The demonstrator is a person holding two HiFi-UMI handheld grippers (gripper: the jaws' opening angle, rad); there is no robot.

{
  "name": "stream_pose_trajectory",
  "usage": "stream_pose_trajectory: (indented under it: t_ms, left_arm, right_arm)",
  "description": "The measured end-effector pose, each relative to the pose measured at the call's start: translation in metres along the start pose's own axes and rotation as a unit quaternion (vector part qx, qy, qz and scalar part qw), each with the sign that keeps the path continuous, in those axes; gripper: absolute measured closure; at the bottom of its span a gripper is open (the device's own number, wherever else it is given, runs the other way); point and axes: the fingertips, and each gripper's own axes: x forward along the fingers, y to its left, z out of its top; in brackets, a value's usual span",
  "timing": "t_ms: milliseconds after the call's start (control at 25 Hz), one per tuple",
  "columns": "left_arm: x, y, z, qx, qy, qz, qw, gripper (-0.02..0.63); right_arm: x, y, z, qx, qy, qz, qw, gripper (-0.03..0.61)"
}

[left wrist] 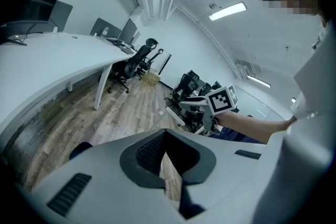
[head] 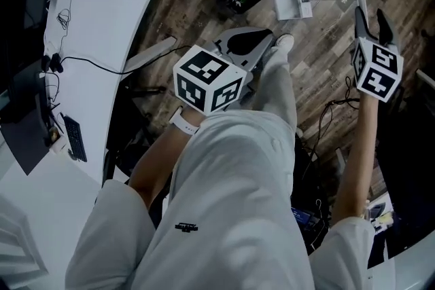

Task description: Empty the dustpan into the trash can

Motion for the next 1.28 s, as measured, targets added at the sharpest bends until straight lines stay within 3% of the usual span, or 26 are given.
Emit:
stream_pose_trajectory:
  t_ms: [160,240,280,480,720,1280]
  left_arm:
    - [-0.029,-0.004,0.013,0.012,-0.028,0.006,0.9995,0.607]
    - [-0.043,-0.006,0.017,0.018,-0.04,0.01,0.999,0.607]
    - [-0.049,-0.007,0.019,0.021,-0.045,0.012,0.9987,0.607]
    - [-0.084,-0.016,0.027,0.044,-0.07,0.017,0.9964,0.607]
    - [-0.127,-0.032,0.04,0.083,-0.112,0.024,0.9899,0.607]
    - [-0.202,-0.052,0.054,0.126,-0.179,0.038,0.9751,0.607]
  right_arm:
    - [-0.044,0.018,0.023,0.001,-0.041,0.004,0.999,0.447]
    - [-0.066,0.027,0.032,-0.006,-0.067,0.003,0.998,0.552]
    - [-0.077,0.032,0.036,-0.011,-0.078,0.002,0.997,0.56]
    - [-0.135,0.066,0.055,-0.032,-0.129,-0.004,0.991,0.56]
    - [-0.189,0.101,0.062,-0.017,-0.175,0.001,0.984,0.56]
    - [-0.262,0.157,0.067,0.016,-0.222,0.023,0.975,0.56]
